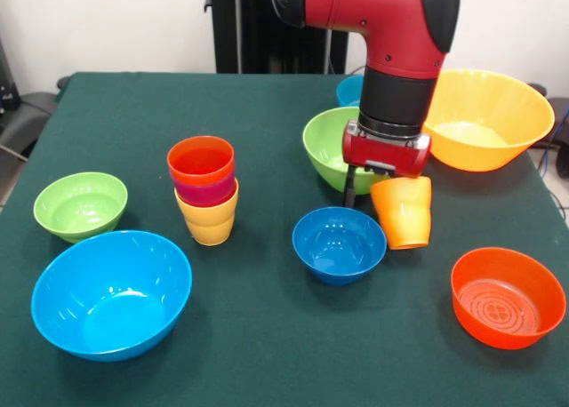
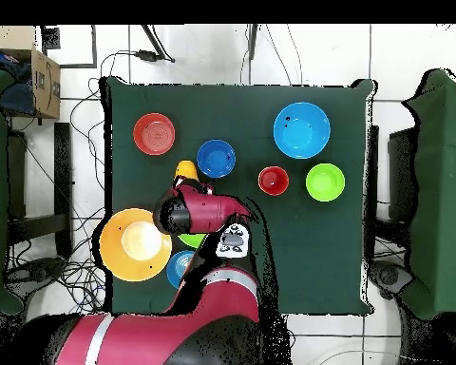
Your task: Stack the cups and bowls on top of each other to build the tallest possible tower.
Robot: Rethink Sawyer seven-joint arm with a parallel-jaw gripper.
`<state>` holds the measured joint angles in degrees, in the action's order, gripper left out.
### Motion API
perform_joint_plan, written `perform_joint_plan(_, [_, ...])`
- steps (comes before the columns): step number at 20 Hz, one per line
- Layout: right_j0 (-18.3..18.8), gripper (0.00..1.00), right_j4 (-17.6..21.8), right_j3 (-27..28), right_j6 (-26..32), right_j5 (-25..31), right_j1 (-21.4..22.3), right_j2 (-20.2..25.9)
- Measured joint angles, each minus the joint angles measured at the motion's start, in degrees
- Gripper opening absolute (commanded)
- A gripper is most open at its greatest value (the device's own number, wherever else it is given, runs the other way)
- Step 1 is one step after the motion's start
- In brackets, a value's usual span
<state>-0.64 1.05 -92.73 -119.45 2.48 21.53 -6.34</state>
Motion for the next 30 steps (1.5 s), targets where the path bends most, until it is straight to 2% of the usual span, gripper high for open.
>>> perform_joint_plan(10, [1.2,1.00,-0.4,-0.1,0.0,-1.3,0.3,2.1])
perform_joint_plan(18, [2.1,1.00,-2.7,-0.1,0.0,-1.3,1.0,4.6])
perform_joint_plan(19, [2.1,0.00,-3.5,-0.1,0.0,-1.3,1.6,4.7])
perform_joint_plan(30, [2.1,0.00,-5.6,0.0,0.0,0.5,3.2,4.7])
